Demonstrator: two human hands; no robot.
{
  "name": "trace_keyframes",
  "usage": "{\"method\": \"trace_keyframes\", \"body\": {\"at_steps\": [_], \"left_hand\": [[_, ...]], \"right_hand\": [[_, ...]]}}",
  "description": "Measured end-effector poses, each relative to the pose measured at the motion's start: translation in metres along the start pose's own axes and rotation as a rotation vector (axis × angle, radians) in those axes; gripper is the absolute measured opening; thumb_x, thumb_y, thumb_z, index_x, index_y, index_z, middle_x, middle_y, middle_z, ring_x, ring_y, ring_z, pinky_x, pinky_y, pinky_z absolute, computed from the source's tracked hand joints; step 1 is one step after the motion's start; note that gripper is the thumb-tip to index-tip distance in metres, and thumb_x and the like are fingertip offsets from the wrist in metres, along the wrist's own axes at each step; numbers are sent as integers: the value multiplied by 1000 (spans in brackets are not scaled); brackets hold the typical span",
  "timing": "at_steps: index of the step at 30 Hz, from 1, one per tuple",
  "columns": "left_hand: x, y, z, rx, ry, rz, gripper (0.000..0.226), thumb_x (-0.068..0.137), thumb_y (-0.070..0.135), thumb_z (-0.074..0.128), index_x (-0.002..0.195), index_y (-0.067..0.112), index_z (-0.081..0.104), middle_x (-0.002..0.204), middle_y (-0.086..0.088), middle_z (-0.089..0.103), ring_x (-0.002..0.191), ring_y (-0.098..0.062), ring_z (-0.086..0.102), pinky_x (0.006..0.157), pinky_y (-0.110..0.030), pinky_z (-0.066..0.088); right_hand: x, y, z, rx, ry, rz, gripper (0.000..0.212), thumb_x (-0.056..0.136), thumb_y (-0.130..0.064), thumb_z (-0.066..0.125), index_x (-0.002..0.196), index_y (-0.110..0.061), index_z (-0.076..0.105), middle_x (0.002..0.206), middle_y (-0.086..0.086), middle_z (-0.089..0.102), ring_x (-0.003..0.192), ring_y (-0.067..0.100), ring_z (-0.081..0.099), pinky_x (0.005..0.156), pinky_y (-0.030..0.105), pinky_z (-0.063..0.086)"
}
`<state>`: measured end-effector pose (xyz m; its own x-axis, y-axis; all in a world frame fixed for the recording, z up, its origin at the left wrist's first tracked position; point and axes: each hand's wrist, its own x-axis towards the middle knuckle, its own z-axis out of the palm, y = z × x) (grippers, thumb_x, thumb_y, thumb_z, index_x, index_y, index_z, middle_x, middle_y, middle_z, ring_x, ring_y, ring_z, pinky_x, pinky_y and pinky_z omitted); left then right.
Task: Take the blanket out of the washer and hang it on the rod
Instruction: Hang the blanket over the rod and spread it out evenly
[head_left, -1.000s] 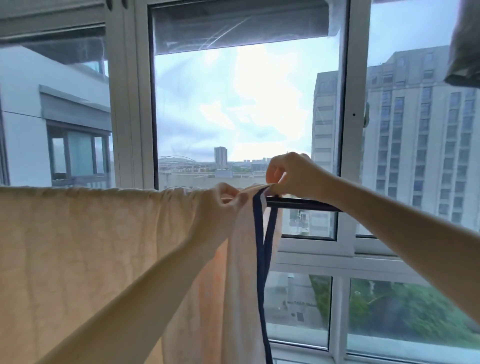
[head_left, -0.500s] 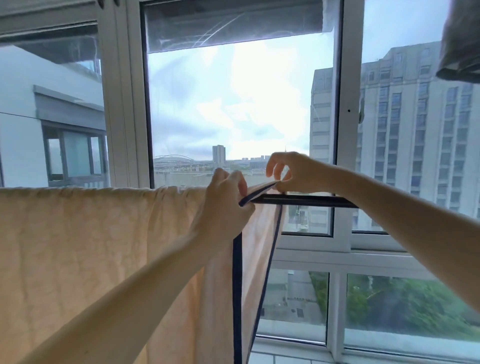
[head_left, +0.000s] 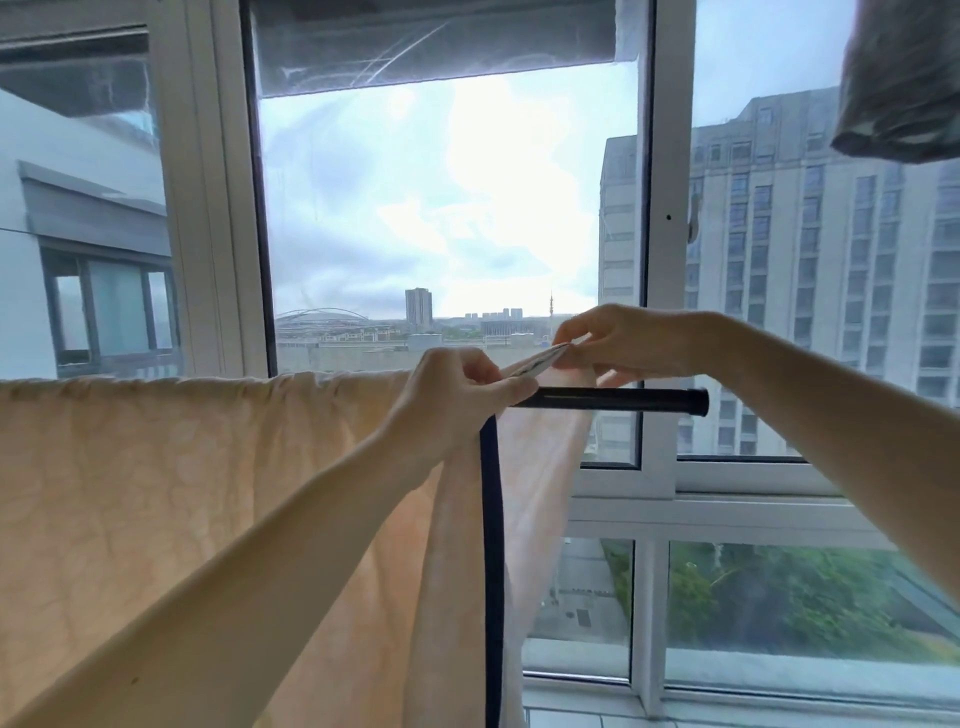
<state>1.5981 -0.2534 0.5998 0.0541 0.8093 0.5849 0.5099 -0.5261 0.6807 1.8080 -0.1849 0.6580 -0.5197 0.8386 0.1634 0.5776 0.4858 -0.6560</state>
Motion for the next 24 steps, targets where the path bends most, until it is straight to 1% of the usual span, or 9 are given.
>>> {"method": "trace_keyframes", "body": {"at_steps": [2,3,5,7,9,12,14,19,24], "left_hand": [[2,0,-2,-28,0,-25,31,75,43,76,64,20,60,63,3,56,66,-13,53,63,-27,42],[3,1,-3,-42,7,-31,32,76,43,75,63,20,59,63,4,55,65,-13,53,62,-25,41],[4,2,-4,-91,28,-43,33,80,39,74,64,17,56,60,5,50,60,-10,49,58,-21,38],[4,2,-5,-130,57,-48,32,83,37,71,66,15,53,59,6,45,57,-10,44,57,-21,35],[4,2,-5,-112,72,-27,31,85,36,70,68,15,53,60,5,46,57,-11,44,59,-23,37],[3,-2,-2,26,48,23,31,83,36,72,68,13,58,63,3,53,65,-13,52,69,-29,45],[1,-8,1,97,32,50,31,79,36,75,64,15,59,60,6,55,64,-14,53,72,-34,46],[-2,-10,8,251,46,88,35,76,26,76,54,21,49,56,7,53,58,-16,49,63,-28,39],[-10,-4,11,348,100,152,20,81,32,71,74,32,53,79,17,61,80,-3,57,86,-37,47]], "right_hand": [[-3,3,-2,-39,-46,25,31,75,-40,70,93,-15,66,67,-5,53,51,6,43,48,22,35],[-4,4,-4,-13,-68,14,28,75,-37,71,94,-16,66,72,-4,56,53,6,44,47,20,37],[-4,5,-10,148,-109,-26,15,82,-18,71,95,-13,65,83,0,62,64,8,54,55,17,48],[-4,6,-17,267,-123,-69,18,81,0,68,95,-10,65,85,2,62,73,10,57,65,18,50],[-4,7,-18,194,-96,-75,24,82,8,60,98,-10,65,80,-1,61,70,8,55,60,16,46],[-7,12,-14,-60,-16,-37,22,86,2,62,104,-11,65,68,-11,62,57,-2,53,50,11,40],[-11,20,-15,-93,9,-28,21,83,-8,69,104,-12,67,71,-9,66,58,-1,55,52,12,42],[-17,40,-19,8,42,28,15,83,-12,69,98,-9,71,82,-1,71,69,7,65,63,14,50],[-23,55,-17,250,-77,80,15,84,-2,67,99,-3,68,89,7,70,79,14,66,67,18,54]]}}
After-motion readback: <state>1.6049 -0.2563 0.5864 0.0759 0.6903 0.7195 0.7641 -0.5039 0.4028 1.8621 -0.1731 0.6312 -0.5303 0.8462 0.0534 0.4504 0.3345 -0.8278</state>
